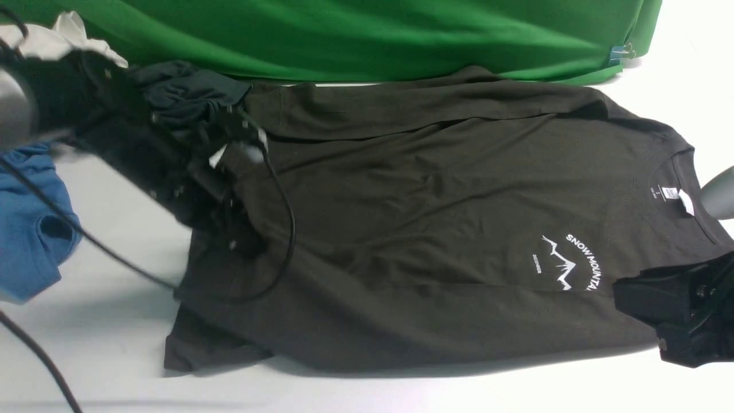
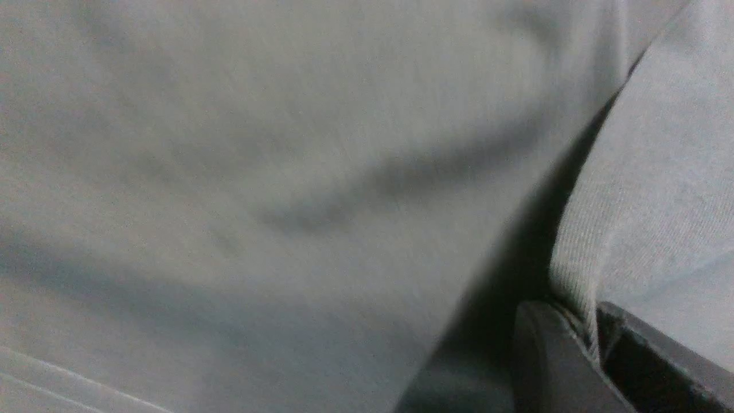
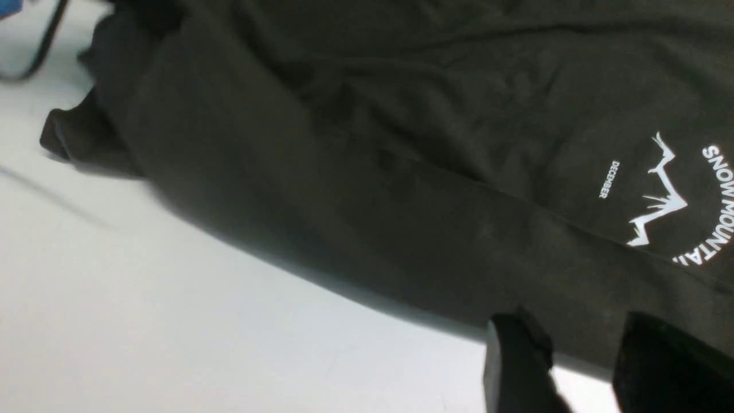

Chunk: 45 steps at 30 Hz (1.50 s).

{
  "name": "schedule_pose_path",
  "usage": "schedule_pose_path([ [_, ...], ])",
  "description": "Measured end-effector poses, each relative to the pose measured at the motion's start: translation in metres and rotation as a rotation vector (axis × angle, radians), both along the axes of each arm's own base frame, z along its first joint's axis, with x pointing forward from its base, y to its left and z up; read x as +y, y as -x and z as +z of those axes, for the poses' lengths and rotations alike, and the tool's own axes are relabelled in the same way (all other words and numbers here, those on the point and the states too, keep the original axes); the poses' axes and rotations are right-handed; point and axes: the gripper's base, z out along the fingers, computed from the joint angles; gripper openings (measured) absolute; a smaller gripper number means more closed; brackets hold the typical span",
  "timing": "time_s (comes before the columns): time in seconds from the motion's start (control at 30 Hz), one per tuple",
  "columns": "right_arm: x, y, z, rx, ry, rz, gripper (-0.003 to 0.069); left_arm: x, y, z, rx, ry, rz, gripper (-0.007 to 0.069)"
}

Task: Fold a long-sleeved shirt on a white desktop.
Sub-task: 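Fold the left side of the black T-shirt inward over its body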

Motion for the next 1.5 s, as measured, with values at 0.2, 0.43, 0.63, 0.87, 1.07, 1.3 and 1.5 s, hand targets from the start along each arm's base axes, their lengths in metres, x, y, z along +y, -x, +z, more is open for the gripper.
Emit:
schedule_pose_path([
  [0.2,0.000,0.000,0.000,-0.004,-0.002,-0.001,0.0241,-0.001,-0.016,0.030,-0.093,0.009,-0.013,0.0042],
  [0.43,0.001,-0.001,0.002,-0.021,-0.011,-0.003,0.0241,0.003,-0.030,0.034,-0.231,-0.036,0.021,0.0042],
  [0.63,0.001,-0.004,0.004,-0.056,-0.030,-0.008,0.0241,0.004,-0.043,0.037,-0.365,-0.055,0.096,0.0042],
  [0.87,0.002,-0.006,0.007,-0.092,-0.049,-0.013,0.0241,0.003,-0.056,0.009,-0.336,-0.040,0.139,0.0050],
  [1.07,0.002,-0.006,0.007,-0.094,-0.050,-0.014,0.0241,0.005,-0.059,-0.011,-0.288,-0.073,0.138,0.0156],
  [1.3,0.002,-0.006,0.008,-0.099,-0.052,-0.014,0.0241,0.015,-0.072,-0.004,-0.251,0.014,0.636,0.0482],
  [1.5,0.007,-0.015,0.003,-0.093,-0.050,-0.020,0.0241,0.023,-0.090,0.015,-0.235,0.136,0.943,0.0677],
])
